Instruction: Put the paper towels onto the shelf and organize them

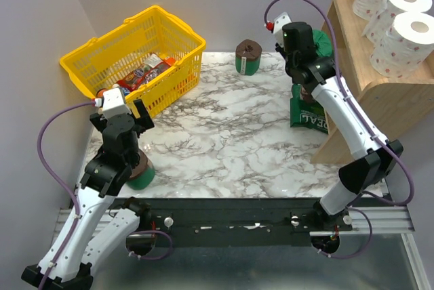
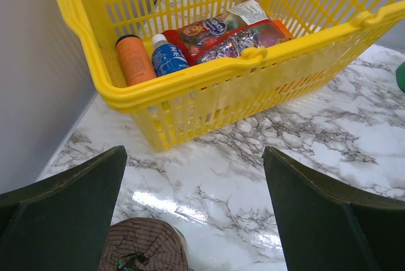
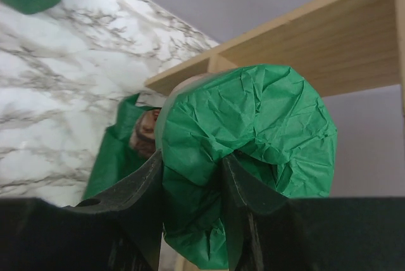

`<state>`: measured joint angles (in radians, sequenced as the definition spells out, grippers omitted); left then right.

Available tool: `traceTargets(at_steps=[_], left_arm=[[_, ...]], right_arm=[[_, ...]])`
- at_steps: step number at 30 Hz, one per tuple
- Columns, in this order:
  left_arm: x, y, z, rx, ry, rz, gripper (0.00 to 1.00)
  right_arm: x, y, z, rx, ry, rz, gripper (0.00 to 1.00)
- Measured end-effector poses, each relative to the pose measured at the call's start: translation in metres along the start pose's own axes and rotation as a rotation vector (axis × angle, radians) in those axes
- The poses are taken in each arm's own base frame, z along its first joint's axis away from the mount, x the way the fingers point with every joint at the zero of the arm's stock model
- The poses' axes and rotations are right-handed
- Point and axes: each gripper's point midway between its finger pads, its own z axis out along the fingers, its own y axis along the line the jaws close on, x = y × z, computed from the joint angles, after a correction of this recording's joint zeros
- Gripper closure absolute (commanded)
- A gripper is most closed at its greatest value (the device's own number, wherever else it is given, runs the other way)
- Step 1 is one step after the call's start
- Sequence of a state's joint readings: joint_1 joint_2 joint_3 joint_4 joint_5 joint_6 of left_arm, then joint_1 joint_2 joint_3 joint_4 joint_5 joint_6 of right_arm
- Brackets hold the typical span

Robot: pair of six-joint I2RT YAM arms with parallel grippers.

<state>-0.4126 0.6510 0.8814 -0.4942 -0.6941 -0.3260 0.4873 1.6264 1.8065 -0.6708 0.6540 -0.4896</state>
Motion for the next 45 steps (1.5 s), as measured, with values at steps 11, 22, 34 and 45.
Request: traceTargets(at_steps=[11,22,34,45], left_arm=[[0.001,-0.003,0.0,0.015,0.007,0.002,0.01],[0.002,-0.004,0.001,0.019,0.011,0.004,0.01],[0.003,-0.005,0.001,0.02,0.012,0.005,0.01],[0.004,-0.006,0.002,0.023,0.017,0.008,0.01]], right_arm=[[0.023,-0.032,0.046,0.077,0.083,-0.037,0.57],[0.024,-0.05,0.058,0.115,0.063,-0.001,0.54],[0.035,-0.048,0.081,0.112,0.084,0.014,0.52],[0.038,-0.061,0.093,0.169,0.085,0.009,0.37]])
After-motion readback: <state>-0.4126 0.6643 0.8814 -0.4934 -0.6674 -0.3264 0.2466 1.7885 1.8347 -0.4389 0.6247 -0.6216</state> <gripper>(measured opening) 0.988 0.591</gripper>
